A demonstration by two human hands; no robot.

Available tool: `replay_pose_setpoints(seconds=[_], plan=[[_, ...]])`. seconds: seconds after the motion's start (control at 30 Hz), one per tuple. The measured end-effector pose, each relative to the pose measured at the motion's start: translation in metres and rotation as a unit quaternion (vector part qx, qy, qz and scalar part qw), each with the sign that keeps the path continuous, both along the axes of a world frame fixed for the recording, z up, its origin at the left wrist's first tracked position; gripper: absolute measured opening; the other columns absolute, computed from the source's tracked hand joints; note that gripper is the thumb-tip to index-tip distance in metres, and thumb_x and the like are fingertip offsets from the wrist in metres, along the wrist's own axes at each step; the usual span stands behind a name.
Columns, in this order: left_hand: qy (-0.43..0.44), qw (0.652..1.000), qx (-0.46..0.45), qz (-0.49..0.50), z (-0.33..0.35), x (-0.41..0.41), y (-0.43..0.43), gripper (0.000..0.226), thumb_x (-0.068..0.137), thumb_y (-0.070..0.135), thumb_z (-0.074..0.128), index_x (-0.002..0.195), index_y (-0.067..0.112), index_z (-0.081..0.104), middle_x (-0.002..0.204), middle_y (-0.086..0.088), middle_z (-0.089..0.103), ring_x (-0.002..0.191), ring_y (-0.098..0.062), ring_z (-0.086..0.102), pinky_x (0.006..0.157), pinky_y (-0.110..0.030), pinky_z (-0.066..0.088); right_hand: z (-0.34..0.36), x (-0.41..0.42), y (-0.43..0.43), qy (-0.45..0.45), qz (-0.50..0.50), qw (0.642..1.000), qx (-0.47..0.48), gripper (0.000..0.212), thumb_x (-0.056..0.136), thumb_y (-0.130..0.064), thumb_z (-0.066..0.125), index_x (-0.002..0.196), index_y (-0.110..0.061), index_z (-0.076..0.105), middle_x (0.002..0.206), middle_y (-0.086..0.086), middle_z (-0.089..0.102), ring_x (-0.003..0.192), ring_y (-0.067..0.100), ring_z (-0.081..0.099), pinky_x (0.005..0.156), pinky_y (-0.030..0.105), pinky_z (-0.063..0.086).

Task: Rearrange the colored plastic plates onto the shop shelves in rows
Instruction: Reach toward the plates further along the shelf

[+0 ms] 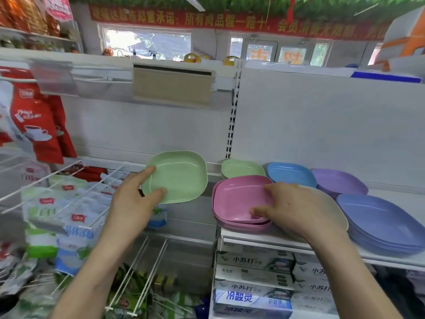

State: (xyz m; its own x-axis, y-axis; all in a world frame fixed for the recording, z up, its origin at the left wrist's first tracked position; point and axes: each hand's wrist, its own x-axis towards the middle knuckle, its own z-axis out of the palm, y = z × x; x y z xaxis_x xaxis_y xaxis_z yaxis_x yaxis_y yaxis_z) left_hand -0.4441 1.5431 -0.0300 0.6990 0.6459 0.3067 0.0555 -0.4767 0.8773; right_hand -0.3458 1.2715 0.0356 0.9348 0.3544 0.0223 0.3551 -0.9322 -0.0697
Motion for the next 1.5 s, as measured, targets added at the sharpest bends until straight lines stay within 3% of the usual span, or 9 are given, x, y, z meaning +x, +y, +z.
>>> replay_pose_setpoints(seconds=[0.17, 0.33, 0.53, 0.7, 0.8, 0.93, 1.2, 1.4, 1.5], plan=[[0.006, 1.0, 0.004, -0.001, -0.007, -0.004, 0.005, 0.057, 0.093, 0.019, 0.073, 0.147, 0.029, 0.056, 0.132, 0.016, 0.048, 0.124, -0.015, 0.051, 0.108, -0.04, 0.043, -0.01, 0.013, 0.004, -0.022, 0.028, 0.998, -0.05, 0.045, 0.085, -0.071, 0.062, 0.097, -0.028, 0.069, 0.099, -0.004, 0.064, 0.092, 0.021, 0.061, 0.055, 0.03, 0.034], [0.007, 1.0, 0.003, -0.011, -0.013, -0.008, 0.007, 0.058, 0.093, 0.017, 0.073, 0.147, 0.026, 0.055, 0.133, 0.018, 0.047, 0.123, -0.003, 0.04, 0.103, -0.03, 0.035, -0.025, 0.025, 0.005, -0.024, 0.05, 0.996, -0.069, 0.059, 0.081, -0.079, 0.061, 0.127, -0.043, 0.068, 0.118, 0.001, 0.059, 0.113, 0.026, 0.054, 0.09, 0.04, 0.049], [0.015, 1.0, 0.017, -0.017, -0.011, -0.007, 0.005, 0.058, 0.093, 0.02, 0.072, 0.148, 0.028, 0.054, 0.134, 0.017, 0.046, 0.124, -0.005, 0.041, 0.105, -0.034, 0.038, -0.025, 0.025, 0.0, -0.029, 0.05, 0.997, -0.054, 0.06, 0.081, -0.079, 0.061, 0.133, -0.049, 0.063, 0.12, 0.0, 0.059, 0.116, 0.026, 0.052, 0.092, 0.04, 0.046], [0.007, 0.999, 0.035, -0.037, -0.002, 0.005, -0.005, 0.058, 0.093, 0.016, 0.072, 0.148, 0.025, 0.055, 0.138, 0.012, 0.049, 0.122, -0.004, 0.04, 0.102, -0.03, 0.035, -0.024, 0.017, -0.014, -0.051, 0.037, 0.997, 0.042, 0.053, 0.088, -0.07, 0.061, 0.136, -0.046, 0.061, 0.116, -0.006, 0.059, 0.112, 0.02, 0.057, 0.078, 0.032, 0.042], [0.006, 0.997, 0.046, -0.054, 0.004, 0.017, -0.014, 0.057, 0.092, 0.017, 0.073, 0.147, 0.025, 0.056, 0.137, 0.013, 0.049, 0.122, -0.005, 0.043, 0.102, -0.028, 0.035, -0.025, 0.014, -0.027, -0.06, 0.019, 0.988, 0.139, 0.045, 0.09, -0.067, 0.06, 0.129, -0.045, 0.064, 0.09, -0.015, 0.051, 0.087, 0.01, 0.05, 0.06, 0.024, 0.031], [0.029, 0.995, 0.066, -0.076, 0.011, 0.038, -0.026, 0.058, 0.091, 0.021, 0.074, 0.146, 0.026, 0.057, 0.14, -0.002, 0.056, 0.123, -0.026, 0.057, 0.106, -0.04, 0.047, -0.033, 0.012, -0.051, -0.092, 0.003, 0.952, 0.293, 0.033, 0.09, -0.063, 0.063, 0.112, -0.04, 0.072, 0.065, -0.007, 0.052, 0.066, 0.009, 0.053, 0.061, 0.031, 0.044], [0.083, 0.986, 0.095, -0.112, 0.036, 0.121, -0.046, 0.067, 0.085, 0.029, 0.076, 0.148, 0.018, 0.055, 0.138, -0.008, 0.061, 0.116, -0.03, 0.064, 0.105, -0.046, 0.051, -0.009, 0.011, -0.078, 0.008, 0.064, 0.85, 0.522, 0.011, 0.091, -0.044, 0.071, 0.098, -0.038, 0.078, 0.075, 0.005, 0.059, 0.065, 0.008, 0.05, 0.062, 0.022, 0.041], [0.138, 0.975, 0.114, -0.133, 0.033, 0.176, -0.065, 0.07, 0.083, 0.023, 0.075, 0.149, 0.012, 0.053, 0.135, -0.011, 0.064, 0.118, -0.029, 0.064, 0.103, -0.038, 0.051, -0.003, 0.033, -0.11, 0.0, 0.056, 0.825, 0.563, 0.012, 0.094, -0.039, 0.07, 0.102, -0.037, 0.079, 0.095, 0.018, 0.069, 0.092, 0.036, 0.065, 0.083, 0.046, 0.053], [0.159, 0.968, 0.143, -0.13, 0.027, 0.193, -0.074, 0.064, 0.085, 0.022, 0.074, 0.146, 0.014, 0.056, 0.145, -0.009, 0.058, 0.128, -0.027, 0.057, 0.105, -0.031, 0.046, -0.001, 0.041, -0.12, -0.015, 0.047, 0.824, 0.565, 0.011, 0.095, -0.03, 0.07, 0.094, -0.031, 0.081, 0.095, 0.014, 0.073, 0.087, 0.024, 0.066, 0.075, 0.022, 0.051]])
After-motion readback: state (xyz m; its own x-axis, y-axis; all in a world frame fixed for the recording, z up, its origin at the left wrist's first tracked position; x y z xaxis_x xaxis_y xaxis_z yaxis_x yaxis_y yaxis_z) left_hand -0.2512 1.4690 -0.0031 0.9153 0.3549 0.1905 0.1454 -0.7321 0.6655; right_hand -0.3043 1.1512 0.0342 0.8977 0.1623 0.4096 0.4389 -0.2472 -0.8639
